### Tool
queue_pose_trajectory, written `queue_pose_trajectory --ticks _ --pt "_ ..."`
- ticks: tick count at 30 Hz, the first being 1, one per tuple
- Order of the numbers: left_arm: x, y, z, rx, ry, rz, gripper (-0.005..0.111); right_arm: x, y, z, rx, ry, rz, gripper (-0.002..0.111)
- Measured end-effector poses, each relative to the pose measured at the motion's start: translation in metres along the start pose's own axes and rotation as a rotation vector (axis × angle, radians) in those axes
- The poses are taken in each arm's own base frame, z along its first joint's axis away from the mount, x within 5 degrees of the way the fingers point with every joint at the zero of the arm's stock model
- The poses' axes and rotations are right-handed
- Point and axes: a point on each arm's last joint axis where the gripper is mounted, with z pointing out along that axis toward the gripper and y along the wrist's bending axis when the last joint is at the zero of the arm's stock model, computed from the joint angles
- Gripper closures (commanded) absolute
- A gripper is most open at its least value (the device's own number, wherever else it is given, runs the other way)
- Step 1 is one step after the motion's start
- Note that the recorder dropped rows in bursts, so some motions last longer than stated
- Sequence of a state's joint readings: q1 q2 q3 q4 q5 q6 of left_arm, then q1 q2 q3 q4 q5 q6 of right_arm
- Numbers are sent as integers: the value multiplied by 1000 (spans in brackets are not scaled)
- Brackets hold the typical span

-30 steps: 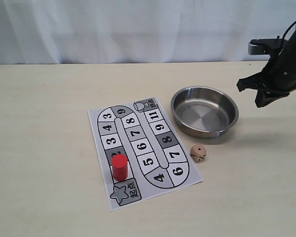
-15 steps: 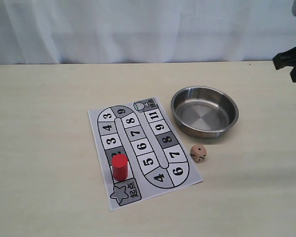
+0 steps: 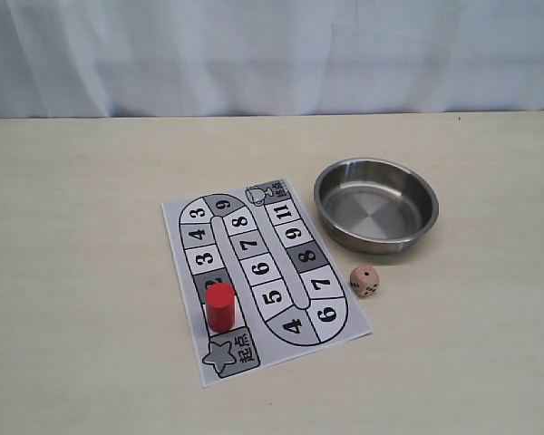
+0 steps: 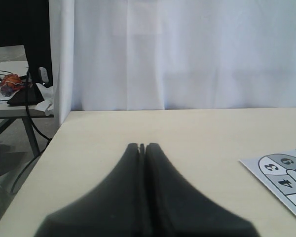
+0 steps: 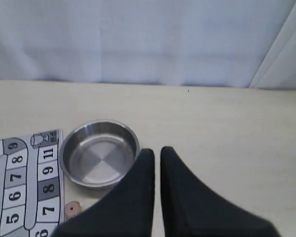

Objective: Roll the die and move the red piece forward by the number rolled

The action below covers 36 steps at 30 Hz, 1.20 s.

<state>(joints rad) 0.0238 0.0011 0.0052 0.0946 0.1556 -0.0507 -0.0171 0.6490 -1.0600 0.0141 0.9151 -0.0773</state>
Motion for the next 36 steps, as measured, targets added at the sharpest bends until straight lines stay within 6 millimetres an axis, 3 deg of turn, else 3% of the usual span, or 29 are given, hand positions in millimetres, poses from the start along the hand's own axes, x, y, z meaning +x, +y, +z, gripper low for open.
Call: queue_pose_trajectory --ticks 6,11,16,20,36 --pt "0 0 0 0 0 0 107 37 3 -84 18 -279 6 104" --pt "0 0 0 0 0 0 107 64 6 -113 25 -399 6 104" --pt "0 0 0 0 0 0 107 86 7 -124 30 -463 5 104" --pt "0 0 0 0 0 0 107 99 8 -120 32 -504 6 104" --pt "0 0 0 0 0 0 107 126 9 -42 32 -460 9 104"
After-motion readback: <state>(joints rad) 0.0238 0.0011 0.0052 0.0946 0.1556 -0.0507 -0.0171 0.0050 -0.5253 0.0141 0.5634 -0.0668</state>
